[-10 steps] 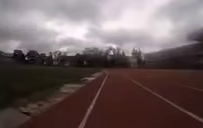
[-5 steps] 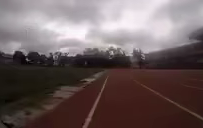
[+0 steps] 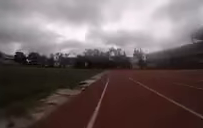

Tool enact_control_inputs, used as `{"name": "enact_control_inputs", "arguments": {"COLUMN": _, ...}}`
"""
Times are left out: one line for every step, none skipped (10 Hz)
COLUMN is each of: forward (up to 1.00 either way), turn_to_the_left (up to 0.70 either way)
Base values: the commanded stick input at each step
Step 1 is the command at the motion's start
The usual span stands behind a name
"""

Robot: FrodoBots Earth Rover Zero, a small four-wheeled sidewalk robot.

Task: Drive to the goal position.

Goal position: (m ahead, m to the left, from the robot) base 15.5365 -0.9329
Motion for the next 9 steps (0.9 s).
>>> {"name": "enact_control_inputs", "arguments": {"forward": 0.70, "turn_to_the_left": 0.00}}
{"name": "enact_control_inputs", "arguments": {"forward": 0.70, "turn_to_the_left": 0.00}}
{"name": "enact_control_inputs", "arguments": {"forward": 0.70, "turn_to_the_left": 0.00}}
{"name": "enact_control_inputs", "arguments": {"forward": 0.70, "turn_to_the_left": -0.12}}
{"name": "enact_control_inputs", "arguments": {"forward": 0.70, "turn_to_the_left": -0.25}}
{"name": "enact_control_inputs", "arguments": {"forward": 0.70, "turn_to_the_left": -0.35}}
{"name": "enact_control_inputs", "arguments": {"forward": 0.70, "turn_to_the_left": -0.35}}
{"name": "enact_control_inputs", "arguments": {"forward": 0.70, "turn_to_the_left": -0.35}}
{"name": "enact_control_inputs", "arguments": {"forward": 0.70, "turn_to_the_left": -0.35}}
